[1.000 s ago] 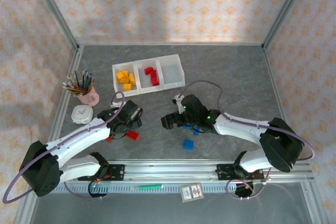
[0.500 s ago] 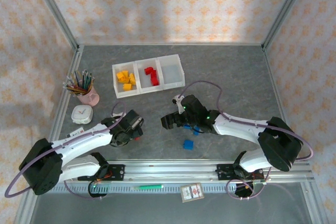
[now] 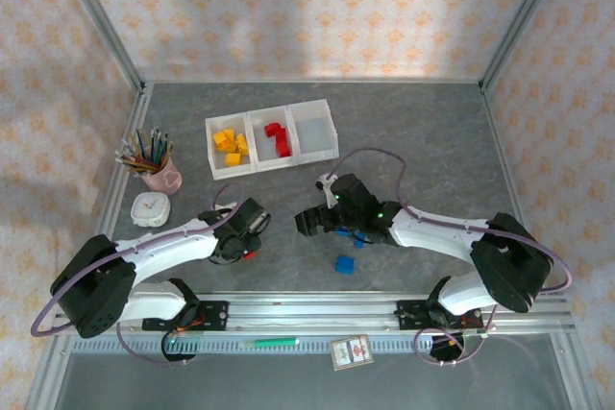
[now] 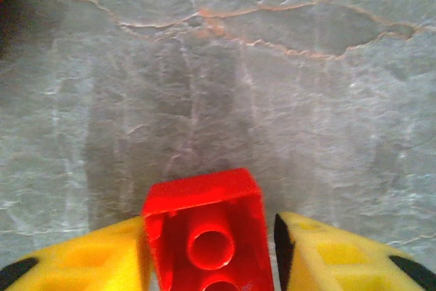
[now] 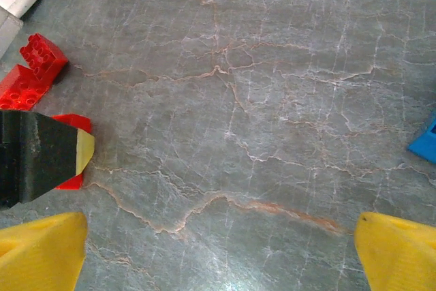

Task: Sort the legos into containers by color
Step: Pick up the lego from the bottom-left of the table, then place the lego in the container.

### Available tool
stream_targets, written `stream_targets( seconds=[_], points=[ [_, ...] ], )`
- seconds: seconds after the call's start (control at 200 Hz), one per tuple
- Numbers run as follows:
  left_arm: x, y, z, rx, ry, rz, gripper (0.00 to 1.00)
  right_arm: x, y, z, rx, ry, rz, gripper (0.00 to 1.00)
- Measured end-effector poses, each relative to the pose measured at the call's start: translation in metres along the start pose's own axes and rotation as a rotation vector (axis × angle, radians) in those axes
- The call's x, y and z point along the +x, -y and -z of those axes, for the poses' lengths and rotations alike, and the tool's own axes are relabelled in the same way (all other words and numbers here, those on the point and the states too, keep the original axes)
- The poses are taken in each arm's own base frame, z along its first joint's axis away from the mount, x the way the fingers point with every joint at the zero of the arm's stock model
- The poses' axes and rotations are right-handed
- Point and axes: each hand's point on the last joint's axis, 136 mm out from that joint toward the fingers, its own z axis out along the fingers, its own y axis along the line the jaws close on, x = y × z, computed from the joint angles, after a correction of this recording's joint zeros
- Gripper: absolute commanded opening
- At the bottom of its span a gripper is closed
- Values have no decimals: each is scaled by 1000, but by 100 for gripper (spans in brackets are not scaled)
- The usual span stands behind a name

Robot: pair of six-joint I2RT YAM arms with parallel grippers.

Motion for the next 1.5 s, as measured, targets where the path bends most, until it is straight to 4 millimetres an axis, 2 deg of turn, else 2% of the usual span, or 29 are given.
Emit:
stream_targets(
  seconds=[0.12, 0.33, 0.45, 0.591, 0.661, 0.761, 0.926, 1.086, 1.136, 1.291, 1.381, 1.497],
  points=[
    [-5, 10, 1, 37, 16, -2, 33, 1, 1, -1, 4, -2, -1, 100],
    [-15, 26, 10, 83, 43, -1, 29, -2, 5, 0, 10, 4, -19, 100],
    [-32, 43, 24, 118, 96, -15, 29, -18, 20, 10, 23, 49, -79, 100],
    [-72, 75, 53, 172, 199, -39, 29, -45, 39, 26, 51, 125, -139, 100],
    [-102, 91, 63, 173, 256, -43, 29, -57, 45, 30, 60, 152, -155, 100],
    [-145, 109, 68, 157, 324, -54, 28, -69, 51, 35, 70, 182, -182, 100],
    [-216, 143, 58, 110, 403, -84, 27, -81, 64, 41, 92, 216, -227, 100],
    [-261, 170, 33, 49, 449, -138, 28, -81, 70, 40, 104, 215, -250, 100],
    [-268, 176, 23, 37, 448, -150, 28, -80, 71, 39, 106, 212, -253, 100],
    [-278, 179, -7, -9, 420, -189, 44, -79, 73, 36, 110, 204, -255, 100],
    [-280, 174, -10, -25, 410, -208, 49, -82, 72, 37, 108, 208, -254, 100],
    [-284, 178, -5, -14, 419, -218, 52, -86, 70, 38, 102, 216, -250, 100]
  ],
)
